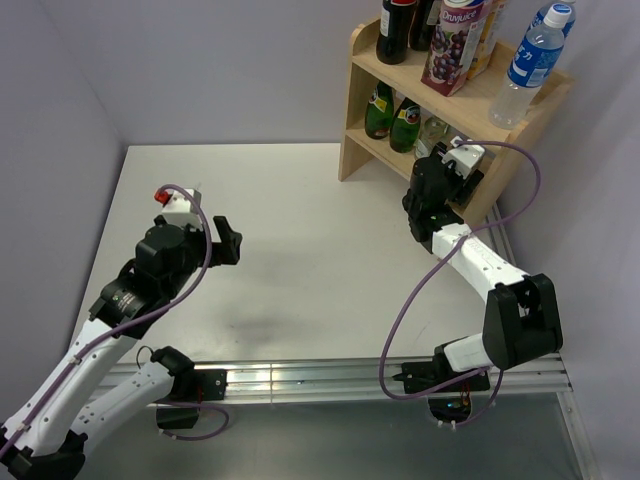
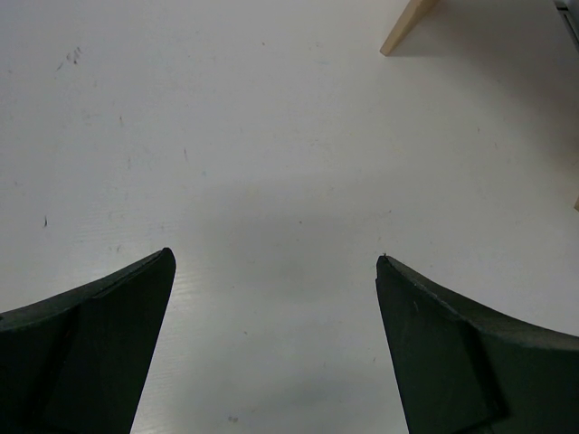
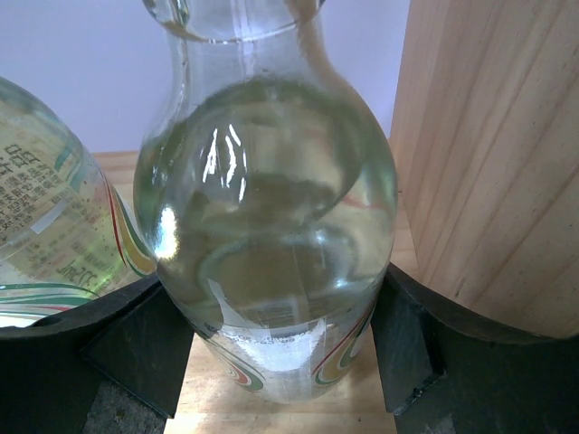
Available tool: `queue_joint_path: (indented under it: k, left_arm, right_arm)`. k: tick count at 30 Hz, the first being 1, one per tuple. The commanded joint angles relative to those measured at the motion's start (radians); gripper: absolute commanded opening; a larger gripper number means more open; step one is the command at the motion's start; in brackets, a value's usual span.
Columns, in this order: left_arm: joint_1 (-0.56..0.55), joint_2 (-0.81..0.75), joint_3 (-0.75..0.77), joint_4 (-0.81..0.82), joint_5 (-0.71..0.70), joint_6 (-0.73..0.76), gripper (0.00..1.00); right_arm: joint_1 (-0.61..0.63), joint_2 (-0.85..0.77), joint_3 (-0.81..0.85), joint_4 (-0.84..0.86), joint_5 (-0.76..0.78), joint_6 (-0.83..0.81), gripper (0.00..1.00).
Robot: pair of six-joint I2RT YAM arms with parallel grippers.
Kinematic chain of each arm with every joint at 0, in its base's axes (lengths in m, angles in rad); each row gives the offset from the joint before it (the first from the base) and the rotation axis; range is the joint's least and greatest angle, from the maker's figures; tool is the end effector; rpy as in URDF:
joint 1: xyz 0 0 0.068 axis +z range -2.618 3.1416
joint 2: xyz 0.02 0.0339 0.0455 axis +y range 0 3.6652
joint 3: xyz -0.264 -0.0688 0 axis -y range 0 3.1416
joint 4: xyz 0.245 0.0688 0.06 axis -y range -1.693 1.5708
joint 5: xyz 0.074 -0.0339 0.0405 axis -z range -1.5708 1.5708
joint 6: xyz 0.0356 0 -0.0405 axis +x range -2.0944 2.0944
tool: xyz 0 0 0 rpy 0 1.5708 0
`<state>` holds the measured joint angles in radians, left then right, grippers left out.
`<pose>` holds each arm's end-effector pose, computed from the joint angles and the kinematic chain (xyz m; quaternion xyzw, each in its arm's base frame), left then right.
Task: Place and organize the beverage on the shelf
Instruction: Place the drink on the shelf.
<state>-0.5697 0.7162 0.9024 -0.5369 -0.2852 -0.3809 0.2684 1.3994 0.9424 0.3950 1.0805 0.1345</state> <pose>0.1335 -0.0736 0.3540 -0.0046 0.8154 -0.1559 0.5575 0.3091 0.0524 0.3137 0.3097 0.6471 -0.2497 0.6504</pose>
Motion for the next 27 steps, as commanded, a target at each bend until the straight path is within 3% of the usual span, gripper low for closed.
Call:
queue_joint_path:
  k: [1,7,17,27]
  left_arm:
    - [0.008,0.000,-0.005,0.038,0.017,0.014,0.99]
    - [0.021,0.006,-0.005,0.041,0.029,0.014,1.00]
    - [0.024,0.017,-0.008,0.043,0.040,0.017,1.00]
    - [0.025,0.023,-0.007,0.043,0.049,0.019,0.99]
  right_arm:
    - [-0.038,0.016,0.039,-0.039,-0.033,0.082,0.55]
    - [-0.038,0.000,0.029,-0.036,-0.036,0.080,0.73]
    - [-0.037,-0.016,0.013,-0.061,-0.045,0.120,0.86]
    - [-0.035,-0.060,-0.013,-0.065,-0.050,0.134,0.89]
